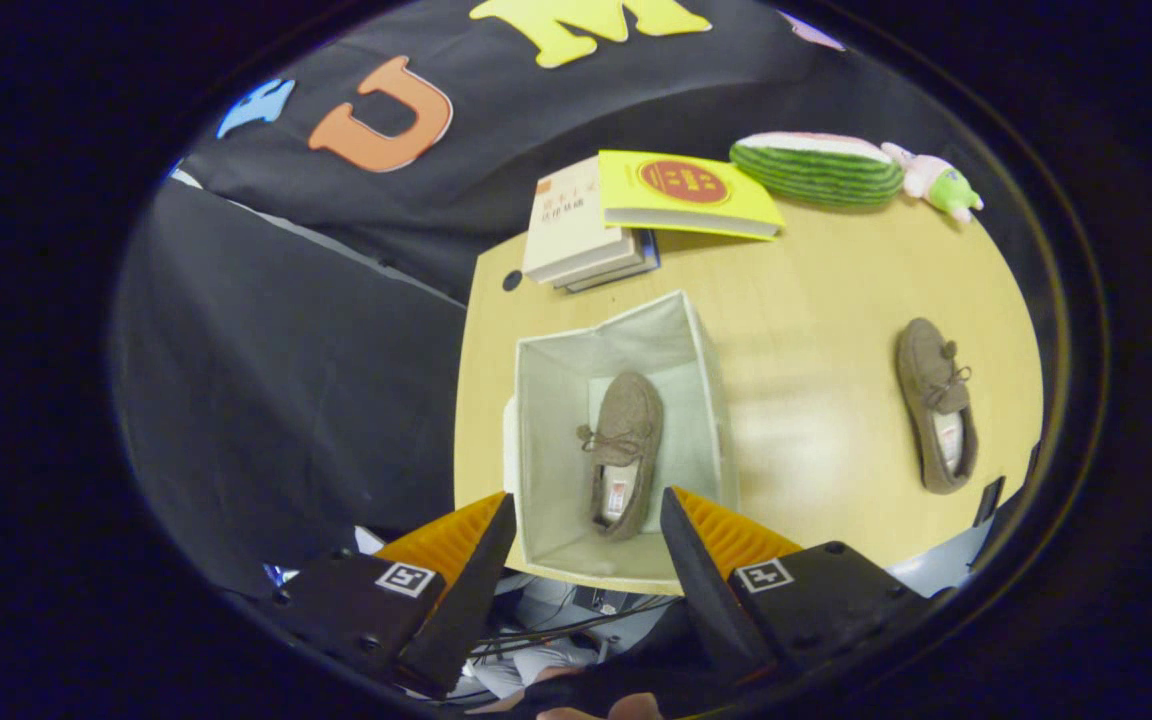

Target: Open the storage box then place both shoes into the box .Put the left shoe in first, then the right shoe, with the right side of both shoes facing outward in a uniform manner.

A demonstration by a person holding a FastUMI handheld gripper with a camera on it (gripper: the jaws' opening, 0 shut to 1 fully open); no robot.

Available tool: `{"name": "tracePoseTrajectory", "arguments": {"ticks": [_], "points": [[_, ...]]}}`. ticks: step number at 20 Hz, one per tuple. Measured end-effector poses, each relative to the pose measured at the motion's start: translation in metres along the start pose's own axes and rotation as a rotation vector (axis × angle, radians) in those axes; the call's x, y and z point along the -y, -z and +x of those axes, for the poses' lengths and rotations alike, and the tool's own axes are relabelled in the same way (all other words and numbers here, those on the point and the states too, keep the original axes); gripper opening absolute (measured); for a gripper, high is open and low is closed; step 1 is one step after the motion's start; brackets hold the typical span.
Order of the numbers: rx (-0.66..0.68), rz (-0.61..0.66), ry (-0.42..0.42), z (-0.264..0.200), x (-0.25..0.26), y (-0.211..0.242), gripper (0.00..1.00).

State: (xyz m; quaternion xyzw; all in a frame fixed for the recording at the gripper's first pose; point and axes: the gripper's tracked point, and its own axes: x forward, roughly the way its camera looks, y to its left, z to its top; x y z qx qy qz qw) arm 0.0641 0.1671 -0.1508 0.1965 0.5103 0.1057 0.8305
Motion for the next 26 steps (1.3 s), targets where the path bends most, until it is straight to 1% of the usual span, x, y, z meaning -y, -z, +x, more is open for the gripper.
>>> {"name": "tracePoseTrajectory", "arguments": {"ticks": [3, 6, 8, 10, 12, 18, 20, 24, 26], "points": [[0.072, -0.029, 0.041, -0.046, 0.036, -0.016, 0.94], [0.137, -0.091, 0.132, -0.082, 0.09, -0.028, 0.94], [0.163, -0.12, 0.204, -0.093, 0.131, -0.037, 0.96], [0.168, -0.14, 0.299, -0.097, 0.18, -0.042, 0.98], [0.135, -0.124, 0.346, -0.094, 0.221, -0.039, 0.99], [-0.074, -0.057, 0.353, -0.055, 0.321, -0.009, 0.99], [-0.126, -0.061, 0.356, -0.039, 0.345, -0.004, 0.99], [-0.18, -0.083, 0.369, -0.002, 0.386, -0.006, 0.99], [-0.216, -0.05, 0.34, 0.013, 0.394, -0.003, 0.99]]}}
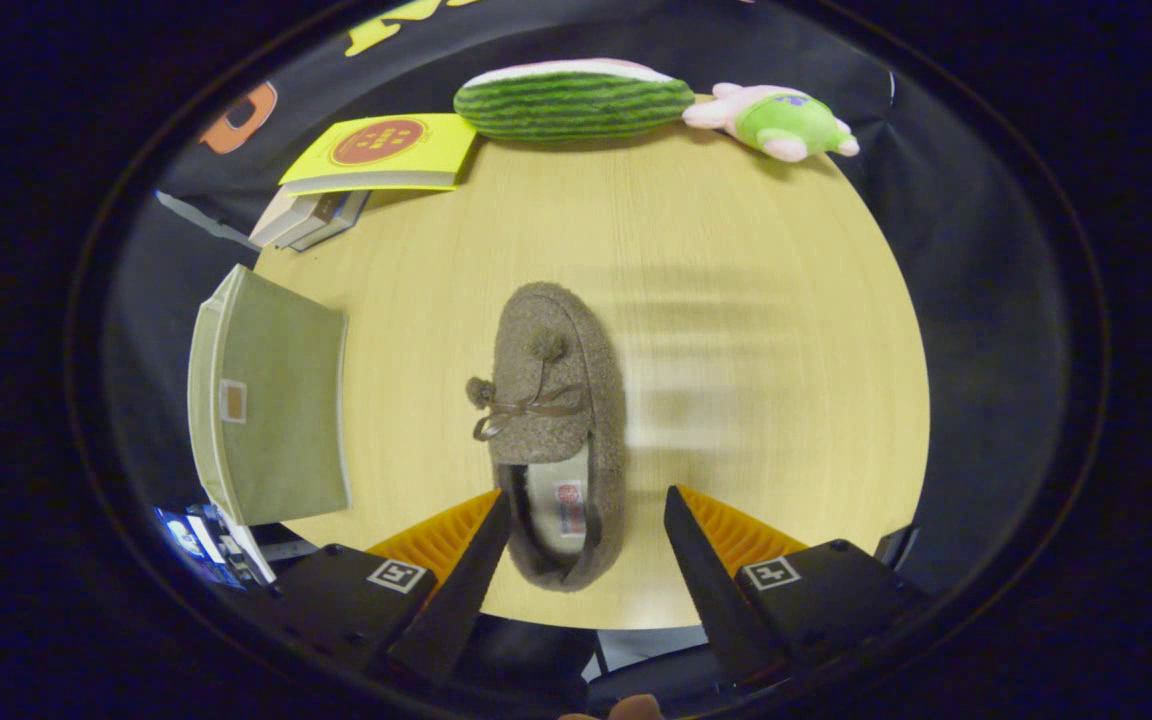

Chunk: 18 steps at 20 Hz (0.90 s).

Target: Open the storage box then place both shoes into the box .Put the left shoe in first, then the right shoe, with the right side of both shoes facing outward in a uniform manner.

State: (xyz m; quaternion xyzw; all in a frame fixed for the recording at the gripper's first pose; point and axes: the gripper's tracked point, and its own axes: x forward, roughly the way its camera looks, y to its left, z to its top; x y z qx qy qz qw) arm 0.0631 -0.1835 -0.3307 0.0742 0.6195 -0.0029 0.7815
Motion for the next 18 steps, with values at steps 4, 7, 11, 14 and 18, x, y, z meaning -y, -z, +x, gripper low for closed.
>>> {"name": "tracePoseTrajectory", "arguments": {"ticks": [4, 7, 11, 14, 18], "points": [[-0.061, 0.039, -0.039, 0.025, 0.008, 0.006, 0.94], [-0.088, 0.043, -0.074, 0.039, 0.008, 0.006, 0.82], [-0.107, 0.064, -0.107, 0.046, 0.008, 0.009, 0.52], [-0.101, 0.072, -0.086, 0.044, 0.015, 0.008, 0.31], [-0.111, 0.101, -0.104, 0.039, 0.007, 0.017, 0.06]]}}
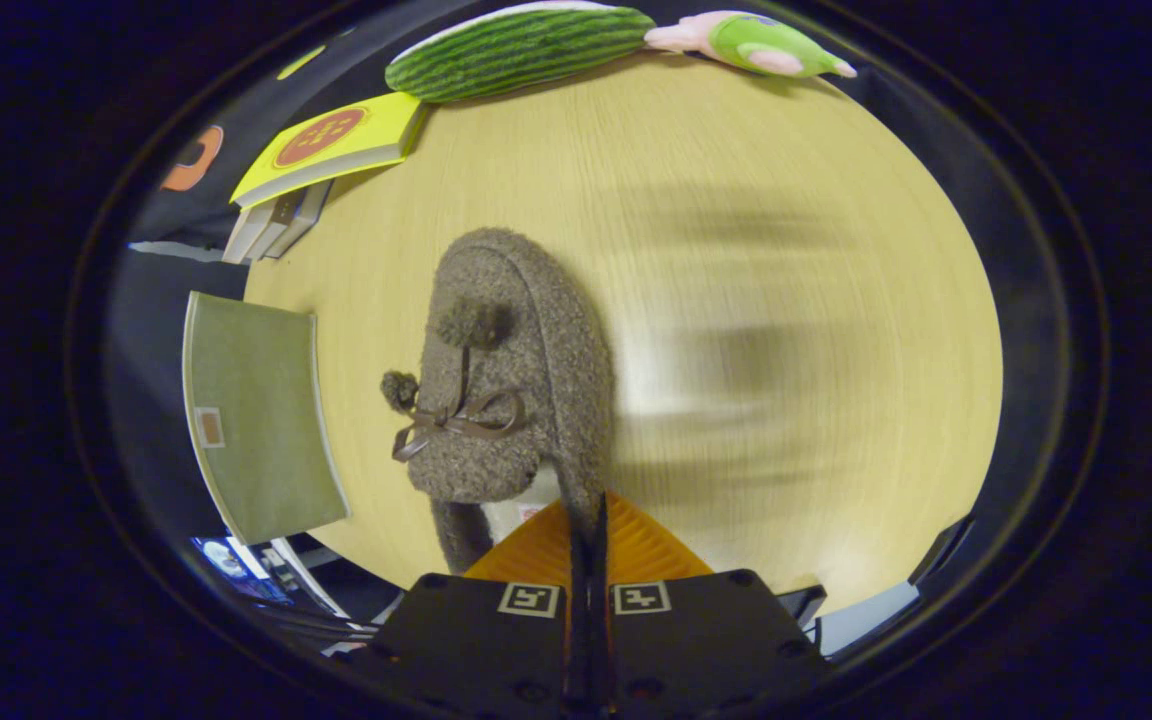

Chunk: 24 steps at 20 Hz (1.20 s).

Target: Open the storage box then place both shoes into the box .Put the left shoe in first, then the right shoe, with the right side of both shoes facing outward in a uniform manner.

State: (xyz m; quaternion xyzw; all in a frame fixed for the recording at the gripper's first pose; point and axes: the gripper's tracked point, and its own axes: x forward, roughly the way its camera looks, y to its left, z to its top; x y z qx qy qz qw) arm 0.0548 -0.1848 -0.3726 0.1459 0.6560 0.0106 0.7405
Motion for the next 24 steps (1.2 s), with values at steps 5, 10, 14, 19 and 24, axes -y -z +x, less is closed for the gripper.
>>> {"name": "tracePoseTrajectory", "arguments": {"ticks": [5, 10, 14, 19, 24], "points": [[0.024, 0.024, -0.035, -0.018, -0.036, 0.022, 0.06], [0.047, 0.042, -0.113, -0.064, -0.11, 0.05, 0.06], [0.11, 0.03, -0.154, -0.116, -0.188, 0.051, 0.06], [0.169, -0.005, -0.196, -0.153, -0.296, 0.037, 0.06], [0.116, -0.007, -0.141, -0.117, -0.355, 0.036, 0.06]]}}
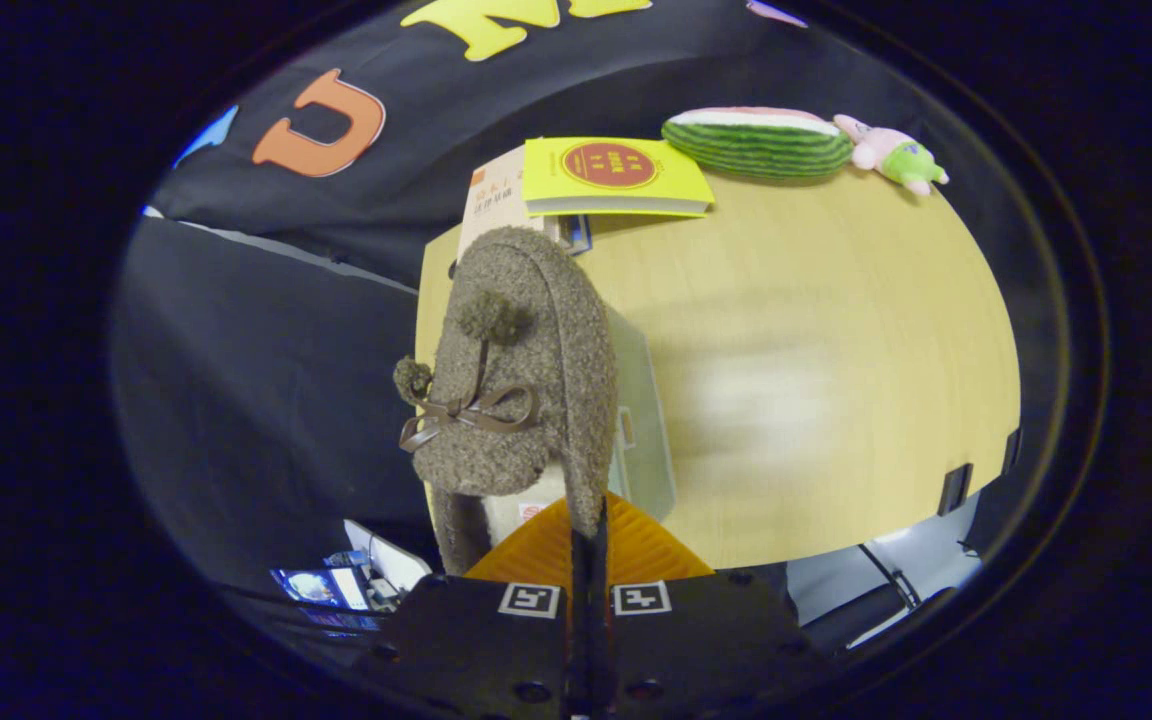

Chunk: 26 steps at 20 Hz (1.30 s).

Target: Open the storage box then place both shoes into the box .Put the left shoe in first, then the right shoe, with the right side of both shoes facing outward in a uniform manner.

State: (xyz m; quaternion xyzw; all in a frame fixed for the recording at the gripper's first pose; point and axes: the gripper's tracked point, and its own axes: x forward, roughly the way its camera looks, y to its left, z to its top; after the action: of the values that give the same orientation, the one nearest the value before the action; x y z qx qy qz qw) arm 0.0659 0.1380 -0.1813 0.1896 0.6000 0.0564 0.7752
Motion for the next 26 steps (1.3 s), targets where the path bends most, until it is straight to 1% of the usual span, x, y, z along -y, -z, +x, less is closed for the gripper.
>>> {"name": "tracePoseTrajectory", "arguments": {"ticks": [3, 6, 10, 12, 14, 16, 17, 18, 19, 20, 23, 25, 26], "points": [[-0.064, 0.04, 0.02, 0.032, -0.015, 0.01, 0.06], [-0.103, 0.067, 0.068, 0.058, -0.015, 0.02, 0.06], [-0.1, 0.064, 0.15, 0.076, 0.002, 0.017, 0.06], [-0.077, 0.033, 0.176, 0.079, 0.006, 0.012, 0.06], [-0.052, 0.027, 0.186, 0.08, 0.007, 0.006, 0.11], [-0.047, 0.032, 0.179, 0.081, 0.005, 0.007, 0.18], [-0.045, 0.031, 0.174, 0.081, 0.004, 0.008, 0.18], [-0.04, 0.026, 0.167, 0.079, 0.003, 0.008, 0.21], [-0.03, 0.02, 0.165, 0.076, 0.003, 0.007, 0.32], [-0.011, 0.005, 0.161, 0.073, 0.002, 0.005, 0.38], [0.097, -0.051, 0.163, 0.054, 0.0, -0.009, 0.65], [0.167, -0.081, 0.169, 0.036, -0.002, -0.017, 0.8], [0.209, -0.091, 0.172, 0.025, -0.003, -0.022, 0.8]]}}
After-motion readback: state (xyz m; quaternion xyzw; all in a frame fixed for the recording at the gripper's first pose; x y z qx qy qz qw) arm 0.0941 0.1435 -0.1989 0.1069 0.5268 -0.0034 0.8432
